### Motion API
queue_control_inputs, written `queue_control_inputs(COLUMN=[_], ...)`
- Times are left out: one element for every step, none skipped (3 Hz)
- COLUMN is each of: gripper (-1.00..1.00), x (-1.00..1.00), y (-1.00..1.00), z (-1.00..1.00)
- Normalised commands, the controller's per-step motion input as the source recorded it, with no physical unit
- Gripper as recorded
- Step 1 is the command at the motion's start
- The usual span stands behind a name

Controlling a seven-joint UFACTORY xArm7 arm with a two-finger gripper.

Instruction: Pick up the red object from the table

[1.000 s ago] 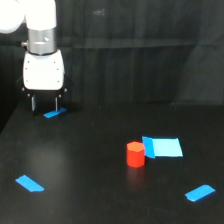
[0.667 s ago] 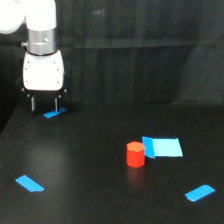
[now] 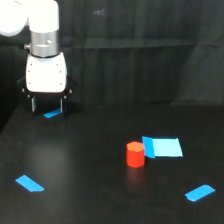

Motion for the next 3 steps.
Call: queue_control_inputs(gripper=[0.97,1.0,1.0], x=[0.49,0.57,0.75], y=[-0.22,-0.24,-0.51], z=[0.08,0.17,0.21])
